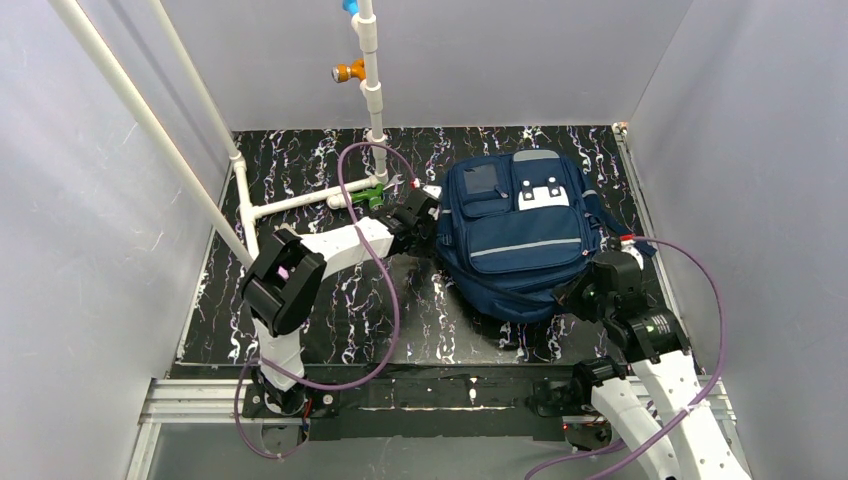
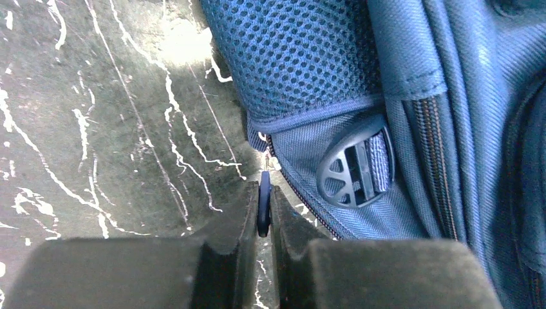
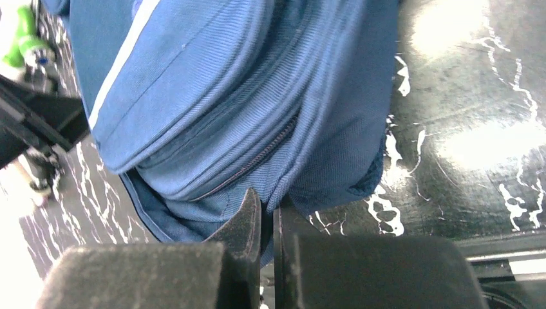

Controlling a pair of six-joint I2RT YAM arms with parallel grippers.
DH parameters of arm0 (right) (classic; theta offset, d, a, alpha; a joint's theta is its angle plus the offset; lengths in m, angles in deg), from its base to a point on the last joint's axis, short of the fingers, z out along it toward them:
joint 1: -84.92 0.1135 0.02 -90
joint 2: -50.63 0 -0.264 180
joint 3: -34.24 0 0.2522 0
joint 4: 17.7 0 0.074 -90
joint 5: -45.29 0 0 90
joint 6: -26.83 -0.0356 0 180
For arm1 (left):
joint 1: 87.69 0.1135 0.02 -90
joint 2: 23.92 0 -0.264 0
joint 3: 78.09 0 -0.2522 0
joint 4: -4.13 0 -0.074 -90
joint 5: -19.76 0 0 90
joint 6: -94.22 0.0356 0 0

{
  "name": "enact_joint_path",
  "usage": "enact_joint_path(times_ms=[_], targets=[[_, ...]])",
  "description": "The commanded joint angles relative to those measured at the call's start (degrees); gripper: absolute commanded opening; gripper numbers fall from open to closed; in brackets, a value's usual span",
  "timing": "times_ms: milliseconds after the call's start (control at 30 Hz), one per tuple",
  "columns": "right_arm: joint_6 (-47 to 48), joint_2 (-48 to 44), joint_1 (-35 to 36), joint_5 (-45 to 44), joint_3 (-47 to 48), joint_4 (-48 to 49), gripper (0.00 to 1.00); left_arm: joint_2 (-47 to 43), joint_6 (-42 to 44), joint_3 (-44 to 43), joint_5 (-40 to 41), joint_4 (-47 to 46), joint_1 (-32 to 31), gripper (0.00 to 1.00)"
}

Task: Pack the student bag
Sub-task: Zip the student bag at the center of the board.

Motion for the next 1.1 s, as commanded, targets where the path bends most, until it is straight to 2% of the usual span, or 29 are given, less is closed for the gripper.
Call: enact_joint_path(times_ms=[0, 67, 100, 133, 167, 200, 267, 333, 400, 433, 500, 533, 567, 600, 700, 733, 900, 1000, 1067], targets=[[11.5, 1.7, -0.5, 15.3, 2.4, 6.9, 0.01, -5.3, 2.3, -1.4, 2.9, 3.4, 2.4, 0.18], [12.1, 1.6, -0.5, 26.5, -0.7, 12.8, 0.05, -7.7, 3.1, -2.8, 1.5, 6.6, 2.5, 0.40], [11.8, 1.5, -0.5, 31.6, -2.0, 15.9, 0.09, -9.3, 3.5, -3.0, 1.2, 8.3, 2.4, 0.45], [11.8, 1.5, -0.5, 35.4, -2.7, 17.7, 0.19, -11.2, 3.9, -3.0, 1.1, 10.2, 2.5, 0.51], [12.8, 1.7, -0.5, 37.0, -2.2, 17.5, 0.38, -13.2, 4.1, -2.6, 0.7, 11.9, 2.5, 0.54], [15.3, 2.3, -0.5, 36.1, -0.3, 14.7, 0.55, -16.6, 4.3, -1.6, -0.1, 12.9, 2.4, 0.56], [21.3, 4.7, -0.5, 27.3, 7.4, 5.2, 0.76, -22.2, 3.8, 1.7, -3.6, 13.5, 2.5, 0.59], [23.2, 7.8, -0.5, 15.1, 15.5, -1.5, 0.87, -27.0, 1.3, 5.9, -10.4, 13.0, 2.4, 0.60], [23.2, 10.4, -0.5, 5.5, 21.0, -4.1, 0.96, -30.6, -2.9, 10.2, -17.1, 11.0, 1.4, 0.61], [23.1, 11.4, -0.5, 2.4, 22.3, -3.7, 0.98, -31.9, -5.2, 13.5, -20.2, 8.8, 0.5, 0.61], [21.8, 13.0, -0.5, -2.2, 22.2, 0.0, 0.99, -33.9, -10.5, 17.8, -21.6, 3.9, -2.5, 0.62], [21.1, 13.9, -0.5, -2.8, 21.4, 2.8, 0.99, -34.0, -12.5, 19.1, -20.9, 1.4, -4.6, 0.63], [20.7, 14.8, -0.5, -3.3, 20.3, 5.2, 0.98, -33.5, -13.8, 20.0, -19.2, -0.5, -6.9, 0.70], [20.1, 15.9, -0.5, -3.7, 19.2, 7.6, 0.99, -32.6, -15.2, 20.1, -17.5, -1.8, -9.6, 0.71], [19.5, 19.4, -0.7, -4.1, 16.3, 11.3, 0.96, -28.4, -18.6, 20.0, -14.2, -6.5, -15.6, 0.72], [19.4, 19.7, -0.9, -4.1, 14.8, 11.8, 0.92, -26.9, -19.4, 20.0, -13.5, -8.2, -16.6, 0.73], [17.7, 17.0, -1.3, -8.4, 10.3, 10.8, 0.80, -19.9, -24.0, 20.6, -13.1, -12.3, -16.3, 0.72], [17.0, 12.5, -1.3, -4.5, 6.7, 14.6, 0.79, -16.8, -24.9, 20.9, -12.8, -13.2, -13.8, 0.71], [16.3, 11.4, -1.3, -2.2, 5.0, 15.6, 0.79, -15.3, -22.4, 20.1, -12.5, -12.7, -11.1, 0.69]])
